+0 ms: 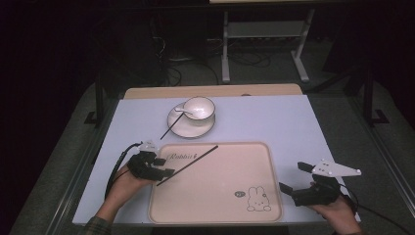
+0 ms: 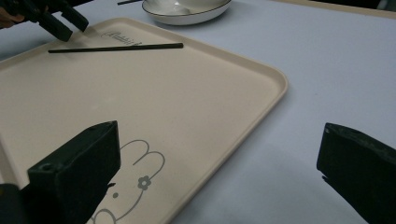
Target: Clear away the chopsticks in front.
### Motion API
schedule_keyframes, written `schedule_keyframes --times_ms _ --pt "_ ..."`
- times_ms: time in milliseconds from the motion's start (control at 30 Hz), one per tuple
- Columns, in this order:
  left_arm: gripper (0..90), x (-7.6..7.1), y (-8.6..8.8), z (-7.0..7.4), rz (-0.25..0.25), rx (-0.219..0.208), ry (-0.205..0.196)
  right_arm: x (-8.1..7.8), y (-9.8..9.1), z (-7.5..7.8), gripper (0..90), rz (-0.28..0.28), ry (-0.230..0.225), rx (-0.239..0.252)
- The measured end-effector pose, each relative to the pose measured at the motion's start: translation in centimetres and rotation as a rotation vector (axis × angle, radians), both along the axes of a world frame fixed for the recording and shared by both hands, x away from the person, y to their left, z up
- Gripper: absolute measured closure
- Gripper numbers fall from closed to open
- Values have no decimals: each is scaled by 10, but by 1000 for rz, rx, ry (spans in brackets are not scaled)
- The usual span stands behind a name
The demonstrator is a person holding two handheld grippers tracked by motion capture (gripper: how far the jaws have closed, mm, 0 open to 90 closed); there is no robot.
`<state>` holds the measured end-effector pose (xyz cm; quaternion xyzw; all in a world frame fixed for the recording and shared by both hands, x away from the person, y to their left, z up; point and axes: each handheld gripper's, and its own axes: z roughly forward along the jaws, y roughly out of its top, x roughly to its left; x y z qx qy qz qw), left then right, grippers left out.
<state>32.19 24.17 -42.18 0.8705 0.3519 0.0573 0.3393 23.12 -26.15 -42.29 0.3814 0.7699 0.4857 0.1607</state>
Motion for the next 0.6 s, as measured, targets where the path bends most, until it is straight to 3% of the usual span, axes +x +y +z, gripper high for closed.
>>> schedule_keyframes --times_ms 133,233,367,600 --pt "198 11 -5 5 26 14 -20 0 1 0 0 1 -2 -1" --pt "145 22 -9 11 29 22 -38 0 2 1 0 4 -4 -2" --pt "139 35 -12 17 38 14 -56 0 1 0 0 4 -3 -2" --pt "145 71 -19 34 60 11 -98 0 0 0 0 1 -4 -1"
